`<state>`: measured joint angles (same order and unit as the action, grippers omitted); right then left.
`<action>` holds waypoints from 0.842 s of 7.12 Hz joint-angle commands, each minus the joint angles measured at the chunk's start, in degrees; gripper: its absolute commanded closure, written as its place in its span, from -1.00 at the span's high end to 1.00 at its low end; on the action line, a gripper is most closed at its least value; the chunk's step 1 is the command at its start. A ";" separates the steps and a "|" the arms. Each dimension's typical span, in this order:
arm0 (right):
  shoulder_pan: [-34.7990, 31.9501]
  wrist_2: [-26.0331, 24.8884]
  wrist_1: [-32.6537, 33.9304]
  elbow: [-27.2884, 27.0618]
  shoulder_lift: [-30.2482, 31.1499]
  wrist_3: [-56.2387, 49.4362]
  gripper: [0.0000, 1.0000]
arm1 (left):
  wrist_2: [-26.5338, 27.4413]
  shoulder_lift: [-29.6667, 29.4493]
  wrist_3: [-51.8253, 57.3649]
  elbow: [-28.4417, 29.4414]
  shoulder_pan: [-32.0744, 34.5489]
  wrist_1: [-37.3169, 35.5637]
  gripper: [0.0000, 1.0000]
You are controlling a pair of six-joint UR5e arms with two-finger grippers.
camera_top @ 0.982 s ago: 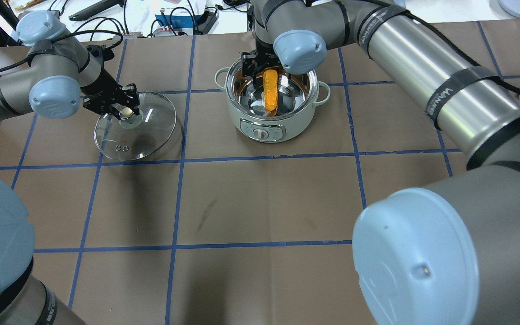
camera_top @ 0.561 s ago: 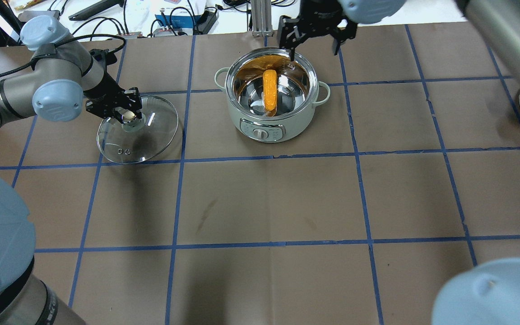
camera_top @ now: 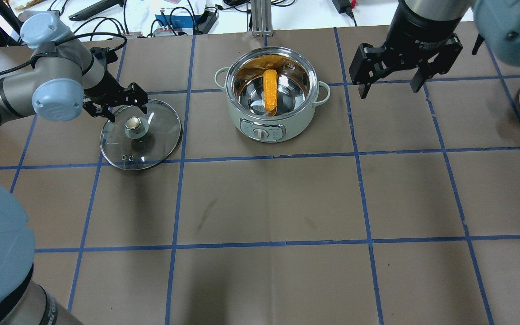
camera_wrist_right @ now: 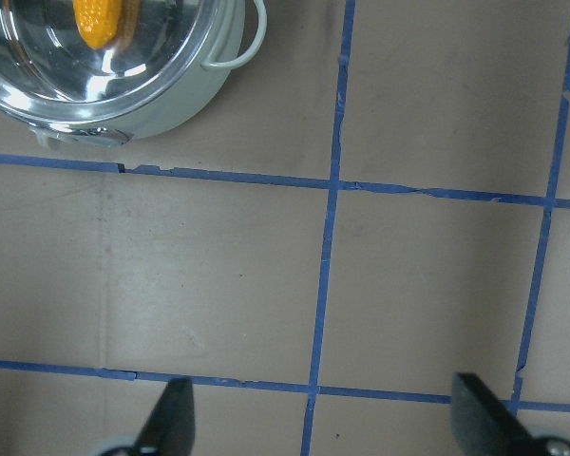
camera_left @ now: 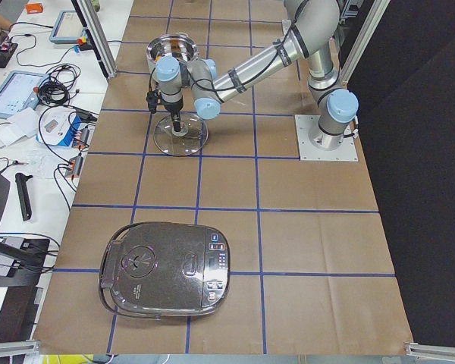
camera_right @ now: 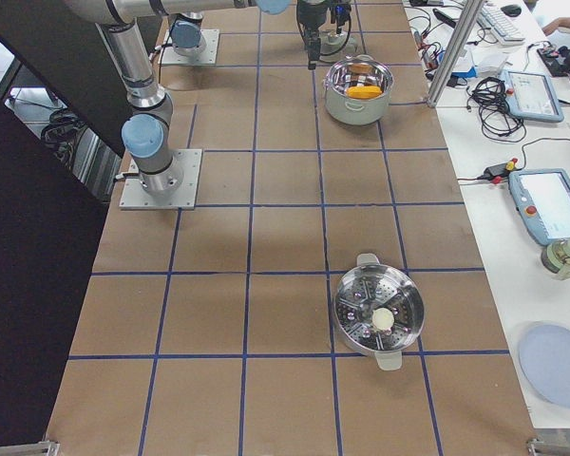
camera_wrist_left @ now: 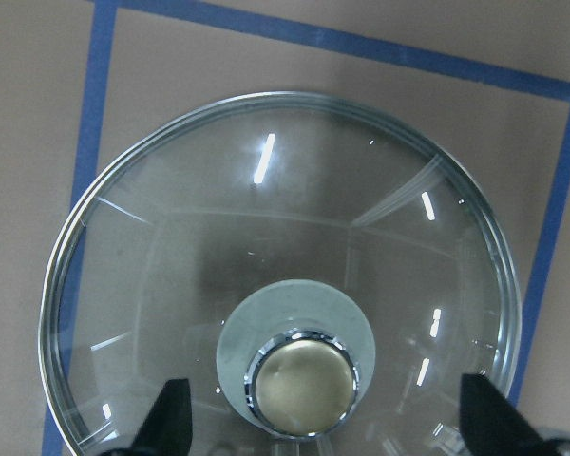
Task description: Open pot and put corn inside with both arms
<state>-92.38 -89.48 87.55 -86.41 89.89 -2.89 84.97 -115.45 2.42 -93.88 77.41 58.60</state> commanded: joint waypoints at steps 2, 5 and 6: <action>0.36 -0.08 0.96 -1.13 1.07 -0.18 0.92 | 7.82 10.46 -0.04 0.46 5.81 9.13 1.00; 0.18 0.01 0.96 -1.22 1.07 -0.27 0.95 | 7.31 21.73 -0.04 1.95 7.58 23.20 1.00; 0.18 0.01 0.96 -1.22 1.07 -0.36 0.95 | 7.22 23.58 0.04 2.13 7.84 25.32 1.00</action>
<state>-92.25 -89.45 88.50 -87.62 90.96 -3.18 92.36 -94.66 2.39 -92.12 84.82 80.47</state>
